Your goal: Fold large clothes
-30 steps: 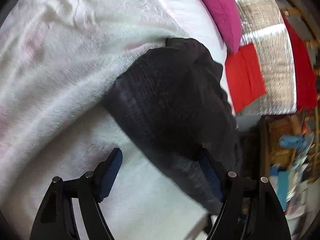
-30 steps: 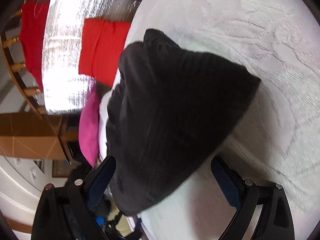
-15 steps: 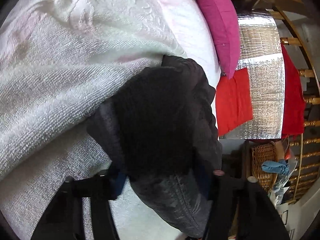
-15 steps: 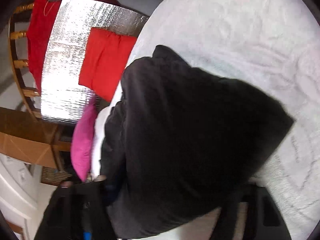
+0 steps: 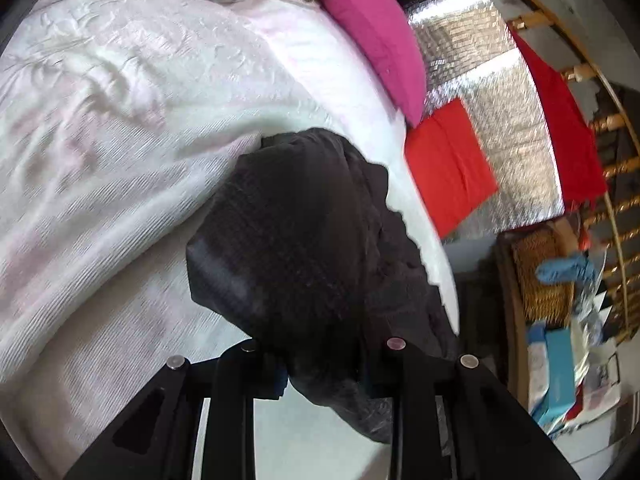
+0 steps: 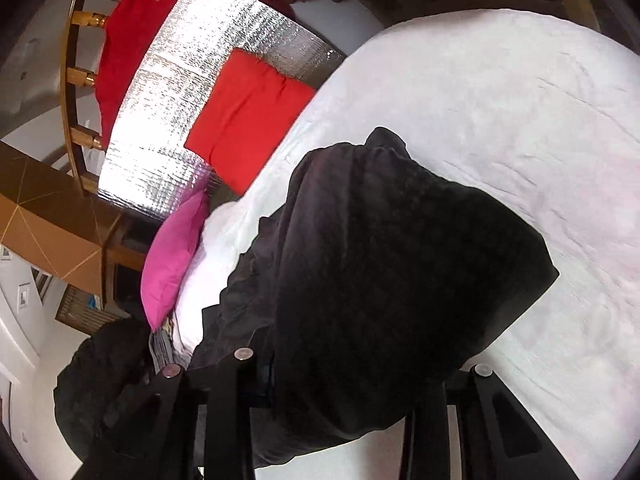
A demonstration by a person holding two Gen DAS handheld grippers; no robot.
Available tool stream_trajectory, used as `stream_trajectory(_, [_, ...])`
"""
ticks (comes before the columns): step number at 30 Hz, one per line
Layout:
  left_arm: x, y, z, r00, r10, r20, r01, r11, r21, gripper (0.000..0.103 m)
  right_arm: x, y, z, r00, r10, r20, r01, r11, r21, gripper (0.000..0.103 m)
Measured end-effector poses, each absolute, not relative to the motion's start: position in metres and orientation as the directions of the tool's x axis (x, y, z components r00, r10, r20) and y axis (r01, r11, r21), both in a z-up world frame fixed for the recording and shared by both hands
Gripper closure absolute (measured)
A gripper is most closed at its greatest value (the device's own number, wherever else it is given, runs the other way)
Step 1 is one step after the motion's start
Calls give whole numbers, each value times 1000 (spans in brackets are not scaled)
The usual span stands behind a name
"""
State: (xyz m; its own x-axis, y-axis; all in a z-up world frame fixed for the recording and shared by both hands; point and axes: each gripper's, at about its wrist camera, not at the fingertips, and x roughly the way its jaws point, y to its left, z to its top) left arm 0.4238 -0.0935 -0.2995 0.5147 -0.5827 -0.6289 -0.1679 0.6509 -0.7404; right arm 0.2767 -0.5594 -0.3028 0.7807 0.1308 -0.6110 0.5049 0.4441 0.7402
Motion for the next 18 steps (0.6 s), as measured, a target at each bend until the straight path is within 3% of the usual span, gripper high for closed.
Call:
stream_trajectory(3, [416, -94, -318, 451, -573, -684, -195, 685, -702, 72, 277, -563, -320, 724, 170, -668, 537, 469, 701, 67])
stream_trajectory(6, [421, -94, -339, 379, -565, -732, -239, 705, -668, 54, 277, -572, -339, 690, 241, -683, 547, 444, 710, 63])
stream_trajectory(8, [425, -86, -339, 346, -589, -730, -251, 692, -677, 51, 276, -579, -340, 679, 301, -670, 540, 414, 733, 54])
stream_trajectory(10, [420, -75, -335, 322, -602, -731, -267, 683, -680, 42, 269, -585, -338, 673, 339, -657, 537, 387, 749, 43])
stream_trajectory(16, [404, -37, -309, 295, -611, -735, -274, 683, -678, 41, 243, -602, -315, 628, 398, -669, 496, 457, 738, 41])
stream_trajectory(18, [399, -16, -298, 324, -590, -739, -275, 689, -670, 38, 227, -615, -299, 643, 345, -683, 493, 496, 715, 41])
